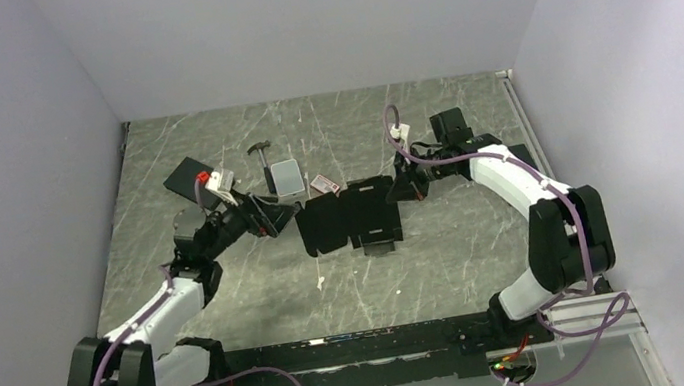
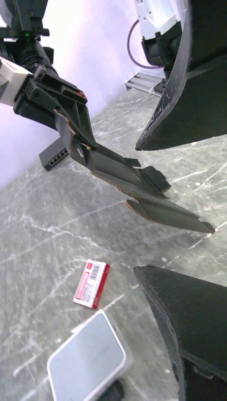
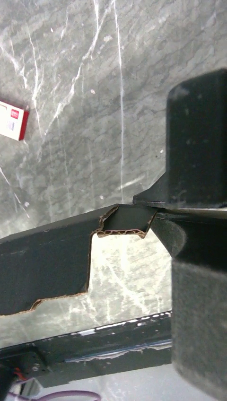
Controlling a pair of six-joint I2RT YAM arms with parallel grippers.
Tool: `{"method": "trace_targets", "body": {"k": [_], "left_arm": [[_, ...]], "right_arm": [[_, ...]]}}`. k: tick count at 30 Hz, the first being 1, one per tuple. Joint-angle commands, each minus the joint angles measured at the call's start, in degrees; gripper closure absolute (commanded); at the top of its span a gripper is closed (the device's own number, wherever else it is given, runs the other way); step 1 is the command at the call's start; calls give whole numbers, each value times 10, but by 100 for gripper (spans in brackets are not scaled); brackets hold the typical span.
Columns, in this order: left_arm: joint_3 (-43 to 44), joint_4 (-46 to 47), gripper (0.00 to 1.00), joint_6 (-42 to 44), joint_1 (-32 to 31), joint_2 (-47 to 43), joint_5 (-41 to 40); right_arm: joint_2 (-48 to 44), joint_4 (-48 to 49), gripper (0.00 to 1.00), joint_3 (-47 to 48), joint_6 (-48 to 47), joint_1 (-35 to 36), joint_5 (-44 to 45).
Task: Fold the paper box
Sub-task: Fold the paper box at the center of the board.
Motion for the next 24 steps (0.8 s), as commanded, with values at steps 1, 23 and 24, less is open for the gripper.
{"method": "trace_targets", "body": {"k": [1,23,24], "left_arm": [[-16,186,2,0,1,50,72],[60,142,96,83,-181,173,-28],[71,107,100,99,-188,167,-39]], "right_arm": [[-31,-81,100,21,-100,-2,-33],[-44,-26,100,5,-19,-7,-36],[-46,-20,100,2,-12,-8,-28]]}}
